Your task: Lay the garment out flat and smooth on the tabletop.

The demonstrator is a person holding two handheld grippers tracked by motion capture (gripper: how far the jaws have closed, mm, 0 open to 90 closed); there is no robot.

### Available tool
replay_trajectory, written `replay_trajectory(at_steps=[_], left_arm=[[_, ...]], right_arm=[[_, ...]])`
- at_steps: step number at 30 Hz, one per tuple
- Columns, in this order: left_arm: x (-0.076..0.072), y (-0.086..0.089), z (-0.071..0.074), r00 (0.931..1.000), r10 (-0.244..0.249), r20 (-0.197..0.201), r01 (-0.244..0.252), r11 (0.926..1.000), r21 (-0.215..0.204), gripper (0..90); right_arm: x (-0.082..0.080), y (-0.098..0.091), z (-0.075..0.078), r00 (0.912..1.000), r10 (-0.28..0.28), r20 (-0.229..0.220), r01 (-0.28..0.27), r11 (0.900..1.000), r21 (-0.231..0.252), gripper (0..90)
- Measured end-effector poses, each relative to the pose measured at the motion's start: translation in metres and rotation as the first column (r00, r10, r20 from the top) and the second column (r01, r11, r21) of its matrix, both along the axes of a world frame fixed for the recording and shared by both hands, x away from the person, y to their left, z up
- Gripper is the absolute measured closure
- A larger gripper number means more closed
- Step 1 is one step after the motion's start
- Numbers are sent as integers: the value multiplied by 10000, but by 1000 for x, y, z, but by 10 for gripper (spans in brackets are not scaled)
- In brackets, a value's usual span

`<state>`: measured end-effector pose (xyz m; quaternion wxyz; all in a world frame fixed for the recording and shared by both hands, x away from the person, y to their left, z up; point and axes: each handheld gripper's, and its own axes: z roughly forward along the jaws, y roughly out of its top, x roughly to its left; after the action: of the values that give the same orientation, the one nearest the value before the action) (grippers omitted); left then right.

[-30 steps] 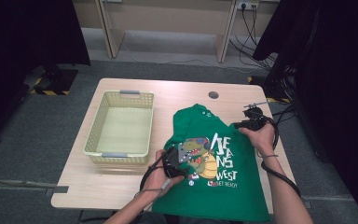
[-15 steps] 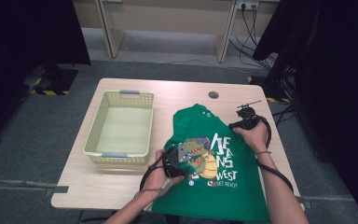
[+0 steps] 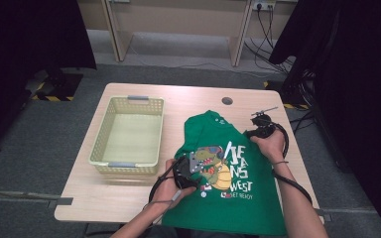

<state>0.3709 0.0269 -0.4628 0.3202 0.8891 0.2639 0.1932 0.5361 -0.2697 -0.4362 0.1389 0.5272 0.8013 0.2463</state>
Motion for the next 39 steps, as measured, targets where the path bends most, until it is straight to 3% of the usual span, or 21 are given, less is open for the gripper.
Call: replay_trajectory(at_steps=[6, 14, 21, 26, 30, 34, 37, 39], left_arm=[[0, 1, 0, 10000, 3, 17, -3, 10000, -45, 343], [0, 1, -1, 10000, 7, 27, -7, 10000, -61, 347], [-1, 1, -1, 10000, 24, 39, -23, 10000, -76, 352], [-1, 1, -1, 10000, 34, 55, -33, 9999, -97, 357], [-1, 0, -1, 10000, 34, 64, -33, 9999, -97, 359], [-1, 1, -1, 10000, 33, 56, -32, 9999, -102, 359], [-2, 0, -1, 10000, 31, 68, -31, 10000, -85, 359], [-2, 0, -1, 10000, 35, 69, -34, 10000, -83, 359]], right_arm=[[-2, -5, 17, 9973, -293, 679, 277, 9993, 247, 875], [-6, -19, 40, 9849, -859, 1506, 787, 9955, 531, 875], [-10, -33, 58, 9660, -1549, 2069, 1412, 9868, 798, 875], [-13, -44, 61, 9504, -2133, 2264, 1987, 9763, 855, 875], [-16, -50, 60, 9400, -2545, 2271, 2409, 9667, 864, 874], [-15, -53, 54, 9468, -2694, 1763, 2661, 9630, 426, 870], [-13, -54, 43, 9619, -2563, 949, 2586, 9659, -121, 852], [-13, -55, 36, 9642, -2586, 585, 2611, 9645, -399, 849]])
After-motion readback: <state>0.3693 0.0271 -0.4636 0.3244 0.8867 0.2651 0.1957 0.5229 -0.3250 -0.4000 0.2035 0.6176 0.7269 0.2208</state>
